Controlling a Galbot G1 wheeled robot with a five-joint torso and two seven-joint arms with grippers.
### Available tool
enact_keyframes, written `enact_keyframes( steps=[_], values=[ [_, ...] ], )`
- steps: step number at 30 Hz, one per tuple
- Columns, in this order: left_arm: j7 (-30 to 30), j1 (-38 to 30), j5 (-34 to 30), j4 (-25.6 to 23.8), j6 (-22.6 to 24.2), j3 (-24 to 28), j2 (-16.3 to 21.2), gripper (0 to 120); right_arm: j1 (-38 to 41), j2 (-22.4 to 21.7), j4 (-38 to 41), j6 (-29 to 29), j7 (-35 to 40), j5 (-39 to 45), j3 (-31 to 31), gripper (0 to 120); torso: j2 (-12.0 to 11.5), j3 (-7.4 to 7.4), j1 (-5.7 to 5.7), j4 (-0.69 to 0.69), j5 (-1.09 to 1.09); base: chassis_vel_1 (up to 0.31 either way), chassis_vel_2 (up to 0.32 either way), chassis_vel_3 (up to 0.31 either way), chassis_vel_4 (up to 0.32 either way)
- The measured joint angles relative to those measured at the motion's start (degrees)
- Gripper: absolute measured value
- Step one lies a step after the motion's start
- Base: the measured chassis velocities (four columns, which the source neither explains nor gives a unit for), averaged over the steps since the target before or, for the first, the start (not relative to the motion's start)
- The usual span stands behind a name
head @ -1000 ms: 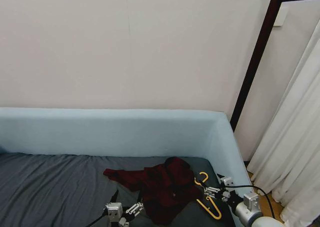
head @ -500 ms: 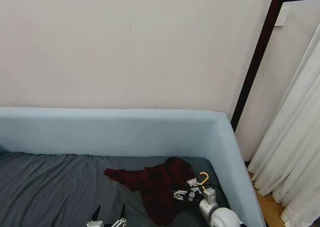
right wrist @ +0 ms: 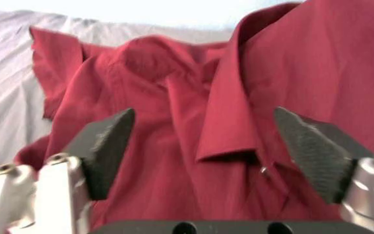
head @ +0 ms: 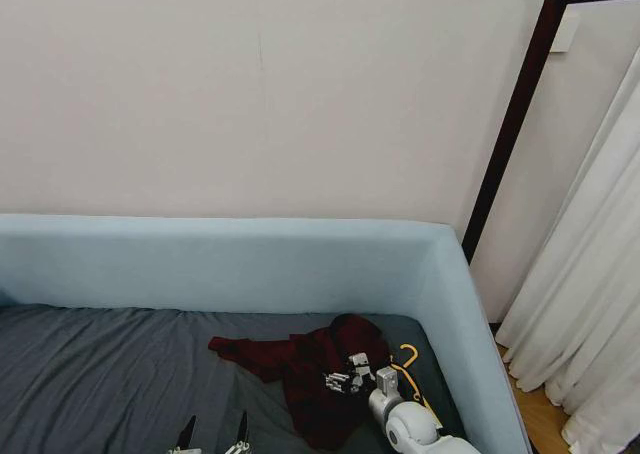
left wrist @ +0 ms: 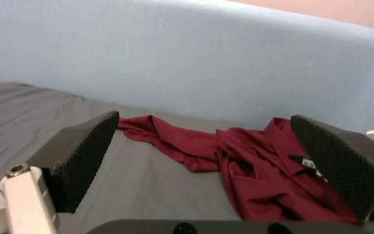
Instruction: Pick up the clothes from the sofa and hang them on the clothes hanger.
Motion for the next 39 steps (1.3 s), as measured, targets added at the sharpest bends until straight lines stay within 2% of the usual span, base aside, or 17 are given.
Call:
enact_keyframes(
  steps=[3,6,7,10,13,21,23,27,28,31,33,36,39],
  values=[
    [0.0,0.1,0.0,0.0,-0.1,0.0,-0.1,99,0.0,0.0,0.3,0.4,0.6,0.4,1.2,75,0.0,0.0,0.0,0.01,-0.01,0.0,0.0,0.0,0.0],
    [0.0,-0.1,0.0,0.1,-0.4,0.2,-0.2,99,0.5,-0.4,-0.2,1.2,2.2,0.4,3.1,88,0.0,0.0,0.0,0.0,-0.01,0.0,0.0,0.0,0.0],
    [0.0,-0.1,0.0,0.1,-0.4,0.2,-0.2,99,0.5,-0.4,-0.2,1.2,2.2,0.4,3.1,88,0.0,0.0,0.0,0.0,-0.01,0.0,0.0,0.0,0.0],
    [0.1,-0.7,0.0,0.5,-0.4,0.5,-0.4,99,1.2,-0.5,-1.8,2.2,3.2,-1.2,3.9,98,0.0,0.0,0.0,0.0,0.0,0.0,0.0,0.0,0.0],
    [0.1,-1.2,-0.1,0.5,-0.4,0.6,-0.4,99,2.0,-0.7,-3.5,1.7,3.1,-2.5,3.4,100,0.0,0.0,0.0,0.0,-0.01,0.0,0.0,0.0,0.0],
    [0.3,-1.3,-0.6,0.5,-0.4,0.3,-0.1,99,3.9,0.8,-8.2,-4.4,2.4,-2.7,2.9,100,0.0,0.0,0.0,0.01,0.0,0.0,0.0,0.0,0.0],
    [0.3,-1.3,-0.7,0.6,-0.4,0.3,-0.1,99,4.6,1.8,-10.0,-5.0,2.3,-2.2,3.0,98,0.0,0.0,0.0,0.0,-0.01,0.0,0.0,0.0,0.0],
    [0.3,-1.1,-0.7,0.6,-0.4,0.1,-0.2,99,5.7,3.5,-14.2,-4.1,2.1,-2.3,3.8,81,0.0,0.0,0.0,0.02,0.0,0.0,0.0,0.0,0.0],
    [0.3,-1.1,-0.7,0.6,-0.4,0.1,-0.2,99,5.7,3.5,-14.2,-4.1,2.1,-2.3,3.8,81,0.0,0.0,0.0,0.02,0.0,0.0,0.0,0.0,0.0],
    [0.2,-1.1,-0.7,0.6,-0.5,0.1,-0.2,99,5.7,3.2,-14.2,-3.8,2.1,-2.3,3.9,66,0.0,0.0,0.0,0.01,0.0,0.0,0.0,0.0,0.0],
    [0.2,-1.1,-0.7,0.6,-0.5,0.2,-0.2,99,5.5,3.1,-14.1,-3.7,2.0,-2.2,3.9,62,0.0,0.0,0.0,0.0,-0.01,0.0,0.0,0.0,0.0],
    [0.2,-1.2,-0.7,0.6,-0.5,0.4,-0.2,99,5.1,3.0,-13.8,-3.5,1.8,-2.0,3.8,47,0.0,-0.01,0.0,0.0,0.0,0.0,0.0,0.0,0.0],
    [0.2,-1.3,-0.7,0.6,-0.5,0.4,-0.2,99,4.9,3.0,-13.8,-3.2,1.8,-2.0,3.6,39,0.0,0.0,0.0,0.0,-0.01,0.0,0.0,0.0,0.0]
  ],
)
